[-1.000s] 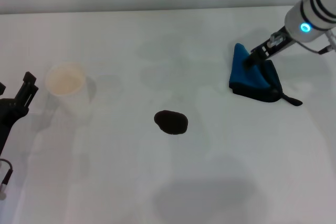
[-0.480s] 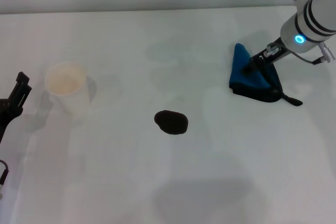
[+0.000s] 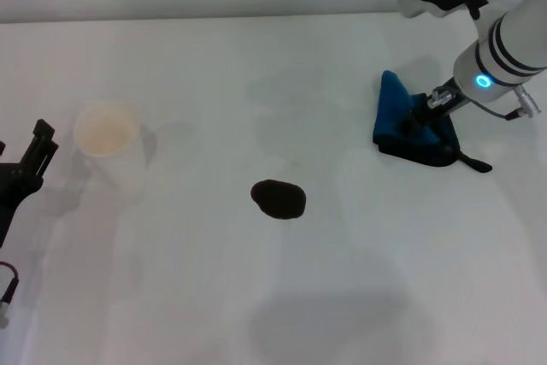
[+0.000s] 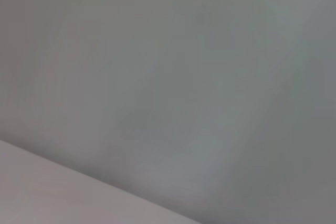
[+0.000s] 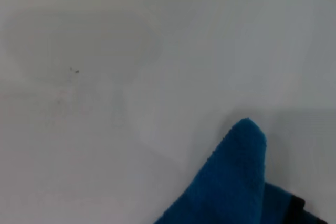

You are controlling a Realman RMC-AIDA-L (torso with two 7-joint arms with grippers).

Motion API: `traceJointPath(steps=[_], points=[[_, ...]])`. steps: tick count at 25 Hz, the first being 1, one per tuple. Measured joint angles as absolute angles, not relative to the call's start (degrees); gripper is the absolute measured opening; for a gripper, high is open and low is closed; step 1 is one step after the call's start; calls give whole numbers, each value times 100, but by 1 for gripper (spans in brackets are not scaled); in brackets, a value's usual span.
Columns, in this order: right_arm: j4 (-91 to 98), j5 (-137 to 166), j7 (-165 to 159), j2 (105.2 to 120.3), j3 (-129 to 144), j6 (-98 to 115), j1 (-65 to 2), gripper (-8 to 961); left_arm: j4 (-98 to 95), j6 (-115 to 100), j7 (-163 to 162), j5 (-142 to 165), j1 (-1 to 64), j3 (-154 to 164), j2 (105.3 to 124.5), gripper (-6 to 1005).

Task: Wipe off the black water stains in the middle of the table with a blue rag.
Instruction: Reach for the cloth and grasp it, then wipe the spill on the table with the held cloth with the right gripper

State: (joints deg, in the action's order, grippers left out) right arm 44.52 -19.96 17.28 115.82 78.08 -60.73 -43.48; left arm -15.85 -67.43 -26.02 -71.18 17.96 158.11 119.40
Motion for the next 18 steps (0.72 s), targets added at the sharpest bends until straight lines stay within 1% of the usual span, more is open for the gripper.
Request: traceJointPath(steps=[2, 11, 16, 18], points=[[4450, -2009, 1727, 11588, 7810, -6060, -4347, 643, -1593, -6750, -2602, -7117, 1794, 15812, 11944, 876], [4496, -2063, 1692, 11594, 8235, -6017, -4356, 505, -1600, -6777, -2602, -7112, 1741, 15811, 11944, 876], [4644, -2362, 1716, 11574, 8251, -6056, -4368, 272, -1592, -6782, -2602, -7110, 1740, 15811, 11939, 877], [4787, -2540, 1764, 11556, 8236, -6124, -4319, 240, -1576, -6784, -2602, -7110, 1737, 15811, 11938, 877]])
